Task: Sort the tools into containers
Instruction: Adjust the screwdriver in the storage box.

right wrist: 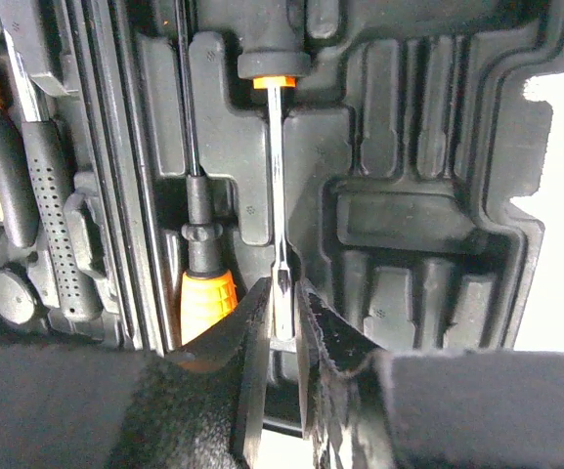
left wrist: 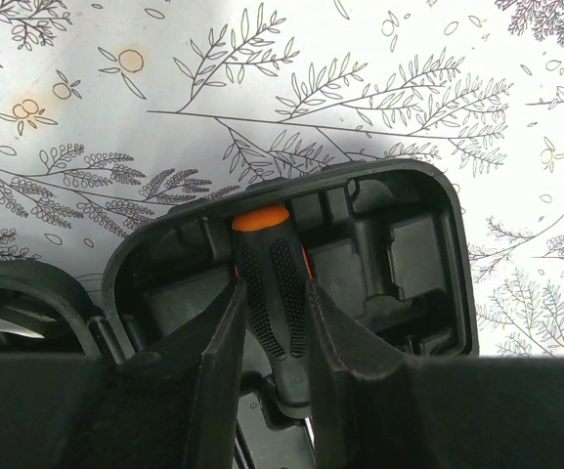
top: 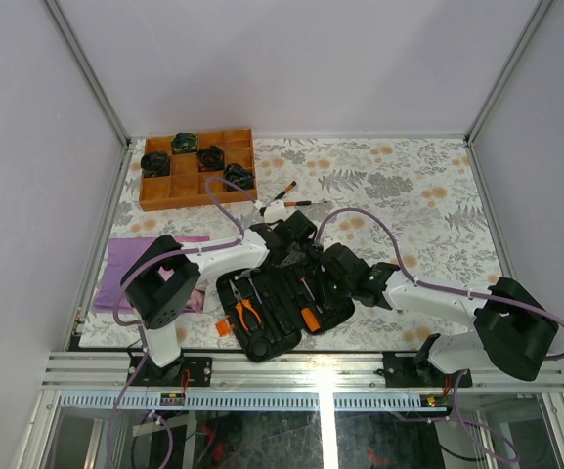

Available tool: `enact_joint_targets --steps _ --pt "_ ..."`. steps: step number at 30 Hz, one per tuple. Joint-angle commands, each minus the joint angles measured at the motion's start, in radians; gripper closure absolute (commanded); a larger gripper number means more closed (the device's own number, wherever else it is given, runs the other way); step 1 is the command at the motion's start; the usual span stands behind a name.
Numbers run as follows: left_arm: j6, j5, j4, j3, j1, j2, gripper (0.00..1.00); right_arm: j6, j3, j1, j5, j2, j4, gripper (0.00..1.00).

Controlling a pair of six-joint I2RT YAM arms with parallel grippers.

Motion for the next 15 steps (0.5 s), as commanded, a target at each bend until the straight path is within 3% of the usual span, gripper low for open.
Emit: enact_joint_targets --steps 1,15 --pt "-0.005 -0.006 0.002 -0.024 -0.005 0.035 0.82 -0.021 0.016 -0.003 -0.017 0.033 0.027 0.79" --pt "-0.005 -0.003 0.007 -0.039 -0.005 0.031 0.84 -0.038 0.040 -0.003 -0.012 0.091 -0.073 0.93"
